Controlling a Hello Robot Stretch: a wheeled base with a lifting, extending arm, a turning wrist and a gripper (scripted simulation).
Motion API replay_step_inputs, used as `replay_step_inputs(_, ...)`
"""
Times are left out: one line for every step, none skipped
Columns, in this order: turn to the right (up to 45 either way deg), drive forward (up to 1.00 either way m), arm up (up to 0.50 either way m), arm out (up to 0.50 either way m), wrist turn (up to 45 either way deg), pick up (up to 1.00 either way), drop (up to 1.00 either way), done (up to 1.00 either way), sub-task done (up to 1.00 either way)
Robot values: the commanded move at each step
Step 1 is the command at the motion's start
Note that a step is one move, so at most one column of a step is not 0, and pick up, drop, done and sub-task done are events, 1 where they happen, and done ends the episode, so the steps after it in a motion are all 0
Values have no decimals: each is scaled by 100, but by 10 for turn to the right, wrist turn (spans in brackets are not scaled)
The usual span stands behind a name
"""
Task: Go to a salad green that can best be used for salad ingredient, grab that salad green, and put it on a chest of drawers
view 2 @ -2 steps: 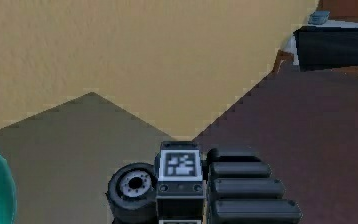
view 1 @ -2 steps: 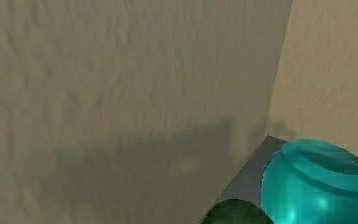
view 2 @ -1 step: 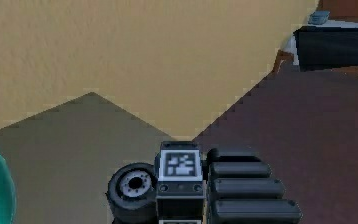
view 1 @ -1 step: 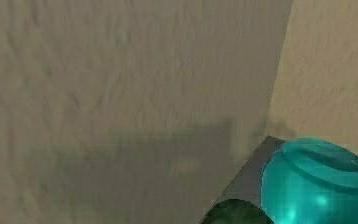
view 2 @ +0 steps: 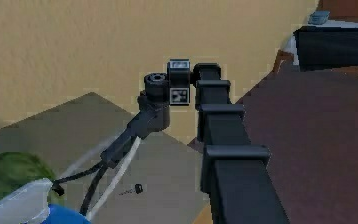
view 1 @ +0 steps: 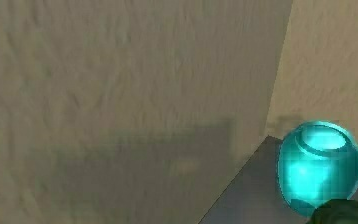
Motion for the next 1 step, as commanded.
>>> replay_step_inputs(0, 0, 0, 0, 390, 0, 0, 0, 0)
